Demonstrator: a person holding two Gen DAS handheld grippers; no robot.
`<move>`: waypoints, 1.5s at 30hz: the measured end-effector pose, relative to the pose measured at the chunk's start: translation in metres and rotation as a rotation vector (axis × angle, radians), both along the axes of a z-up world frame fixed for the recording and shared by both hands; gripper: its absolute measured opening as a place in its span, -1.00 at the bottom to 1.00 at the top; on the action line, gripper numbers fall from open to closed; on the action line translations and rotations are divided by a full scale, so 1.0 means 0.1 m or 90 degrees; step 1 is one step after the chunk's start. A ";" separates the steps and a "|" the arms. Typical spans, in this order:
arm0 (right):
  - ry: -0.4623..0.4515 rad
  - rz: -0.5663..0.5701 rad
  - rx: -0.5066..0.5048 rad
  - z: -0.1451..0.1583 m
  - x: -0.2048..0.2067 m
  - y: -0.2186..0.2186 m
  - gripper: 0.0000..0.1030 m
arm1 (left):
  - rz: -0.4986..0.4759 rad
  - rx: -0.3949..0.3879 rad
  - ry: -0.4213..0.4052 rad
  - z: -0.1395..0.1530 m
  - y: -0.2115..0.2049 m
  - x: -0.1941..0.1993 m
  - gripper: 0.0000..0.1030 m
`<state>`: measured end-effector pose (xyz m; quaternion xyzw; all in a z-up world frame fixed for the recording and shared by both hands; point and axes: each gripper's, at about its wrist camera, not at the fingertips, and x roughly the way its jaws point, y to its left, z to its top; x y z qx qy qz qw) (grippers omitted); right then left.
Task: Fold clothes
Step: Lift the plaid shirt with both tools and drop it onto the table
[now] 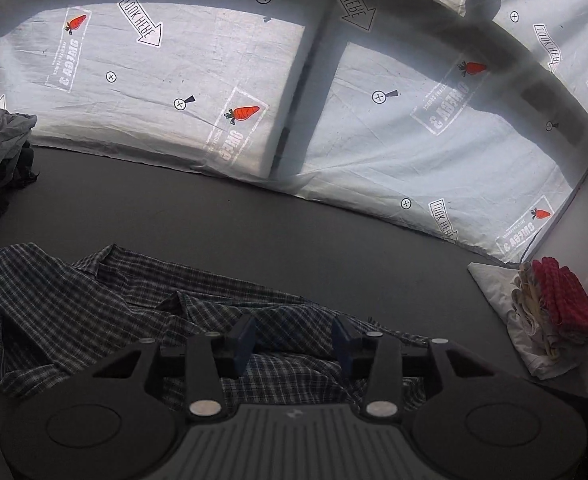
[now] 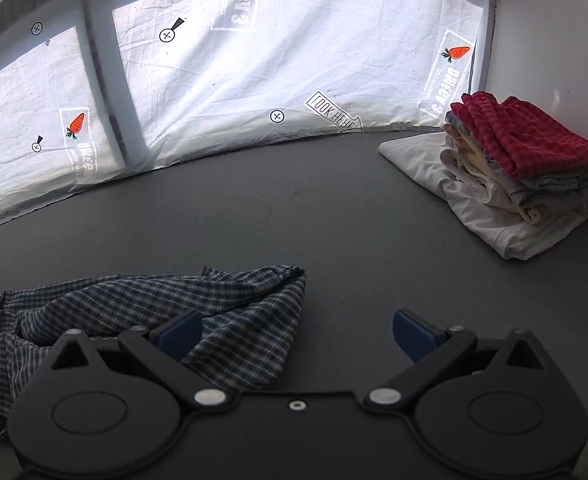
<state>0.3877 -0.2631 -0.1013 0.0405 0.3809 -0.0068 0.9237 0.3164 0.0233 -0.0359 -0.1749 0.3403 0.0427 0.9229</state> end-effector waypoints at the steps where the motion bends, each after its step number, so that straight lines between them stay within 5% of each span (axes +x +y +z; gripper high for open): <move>1: 0.005 0.010 -0.001 -0.03 -0.02 0.00 0.99 | 0.029 -0.011 0.024 -0.08 0.11 -0.07 -0.14; 7: 0.025 0.045 0.011 -0.11 -0.07 0.07 0.99 | 0.158 -0.073 0.102 -0.37 0.66 -0.28 -0.12; 13: 0.073 0.025 0.071 -0.27 0.09 0.23 0.86 | 0.187 -0.072 0.115 -0.42 1.00 -0.15 0.05; 21: 0.227 -0.102 0.266 -0.82 0.36 0.34 0.49 | 0.232 -0.043 0.168 -0.60 1.75 0.17 0.20; 27: 0.286 -0.174 0.436 -1.13 0.35 0.46 0.24 | 0.241 -0.064 0.199 -0.81 2.16 0.37 0.17; 30: 0.284 -0.194 0.484 -1.17 0.34 0.51 0.39 | 0.225 -0.077 0.219 -0.90 2.21 0.45 0.15; 34: 0.311 -0.185 0.596 -1.24 0.31 0.60 0.23 | 0.198 -0.087 0.236 -0.98 2.11 0.48 0.15; 39: 0.346 -0.154 0.594 -1.37 0.30 0.75 0.11 | 0.175 -0.087 0.234 -0.93 1.86 0.42 0.15; 40: 0.340 -0.154 0.595 -1.36 0.29 0.72 -0.19 | 0.171 -0.079 0.229 -0.89 1.80 0.40 0.15; 41: 0.335 -0.154 0.597 -1.35 0.27 0.68 -0.77 | 0.167 -0.070 0.224 -0.85 1.75 0.38 0.15; 45: 0.287 -0.154 0.598 -1.24 0.18 0.47 -0.92 | 0.177 -0.040 0.190 -0.66 1.58 0.23 0.15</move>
